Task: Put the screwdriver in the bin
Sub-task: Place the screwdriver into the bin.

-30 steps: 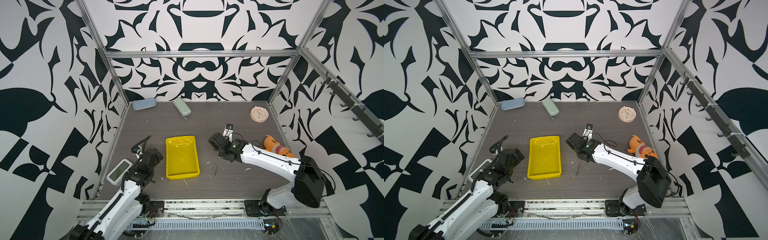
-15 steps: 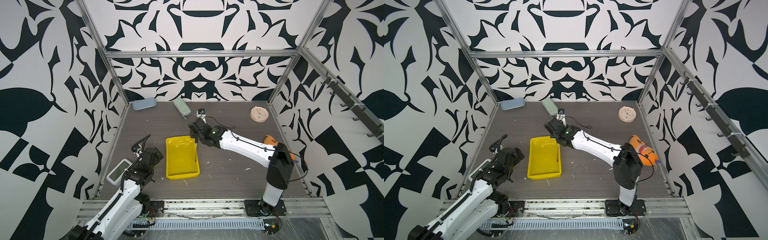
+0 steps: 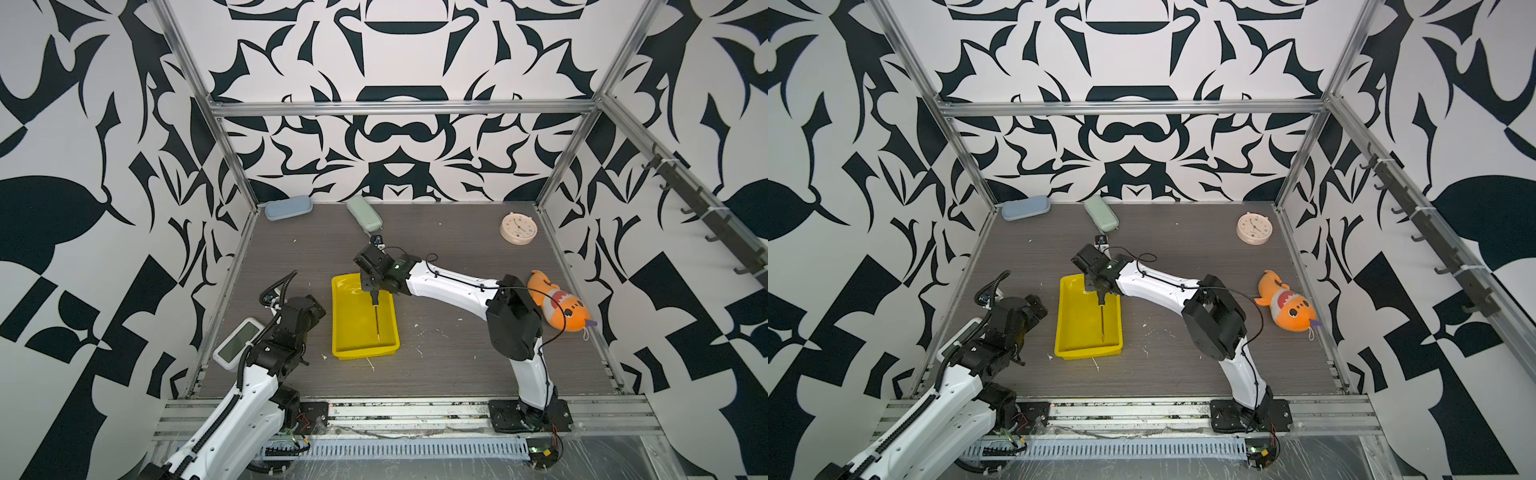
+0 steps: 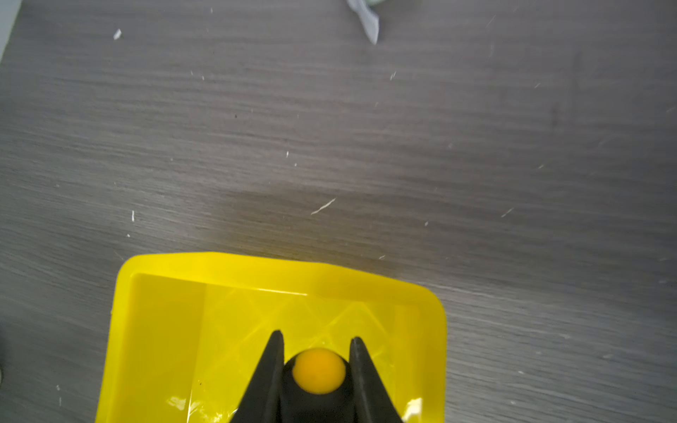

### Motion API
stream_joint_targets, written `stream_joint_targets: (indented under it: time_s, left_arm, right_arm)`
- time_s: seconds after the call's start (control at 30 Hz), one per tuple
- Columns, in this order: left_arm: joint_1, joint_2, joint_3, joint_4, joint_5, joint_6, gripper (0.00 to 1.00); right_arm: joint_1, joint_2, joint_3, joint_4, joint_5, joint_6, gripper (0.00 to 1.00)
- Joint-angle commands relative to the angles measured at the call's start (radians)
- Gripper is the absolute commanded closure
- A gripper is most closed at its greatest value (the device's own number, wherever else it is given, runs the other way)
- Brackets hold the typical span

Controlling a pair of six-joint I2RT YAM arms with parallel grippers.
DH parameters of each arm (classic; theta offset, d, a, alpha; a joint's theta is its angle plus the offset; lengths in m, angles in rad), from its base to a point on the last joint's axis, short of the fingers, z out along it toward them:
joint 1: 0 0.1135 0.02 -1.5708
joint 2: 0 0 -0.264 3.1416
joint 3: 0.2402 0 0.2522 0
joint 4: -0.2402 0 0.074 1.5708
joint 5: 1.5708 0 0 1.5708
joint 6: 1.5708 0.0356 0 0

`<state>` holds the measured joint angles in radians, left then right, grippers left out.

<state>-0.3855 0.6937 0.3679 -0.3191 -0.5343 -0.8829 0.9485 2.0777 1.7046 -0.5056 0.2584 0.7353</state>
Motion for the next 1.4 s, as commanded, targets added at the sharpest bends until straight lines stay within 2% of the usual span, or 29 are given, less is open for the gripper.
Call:
stream_joint_targets:
  time_s: [0.0, 0.3, 0.73, 1.1, 1.23, 1.37]
  left_arm:
    - [0.0, 0.007, -0.011, -0.008, -0.006, -0.01, 0.01]
    - [-0.001, 0.031, -0.002, -0.005, 0.0, -0.006, 0.01]
    - [-0.001, 0.023, -0.006, -0.006, -0.002, -0.01, 0.01]
    - [-0.001, 0.03, -0.005, -0.005, -0.001, -0.011, 0.01]
    - [0.0, 0.029, -0.006, -0.003, -0.002, -0.01, 0.01]
    - [-0.001, 0.033, -0.008, 0.0, 0.006, -0.011, 0.01]
  right_arm:
    - [0.001, -0.021, 0.018, 0.001, -0.055, 0.053, 0.93]
    - [0.0, -0.027, -0.027, 0.029, -0.056, 0.07, 0.91]
    - [0.0, -0.031, -0.011, -0.004, -0.027, 0.067, 0.7]
    - [0.0, -0.11, 0.004, -0.04, 0.013, 0.025, 0.63]
    - [-0.001, -0.169, 0.006, -0.087, 0.105, -0.034, 0.57]
    - [-0.005, -0.268, -0.065, -0.112, 0.364, -0.104, 0.52]
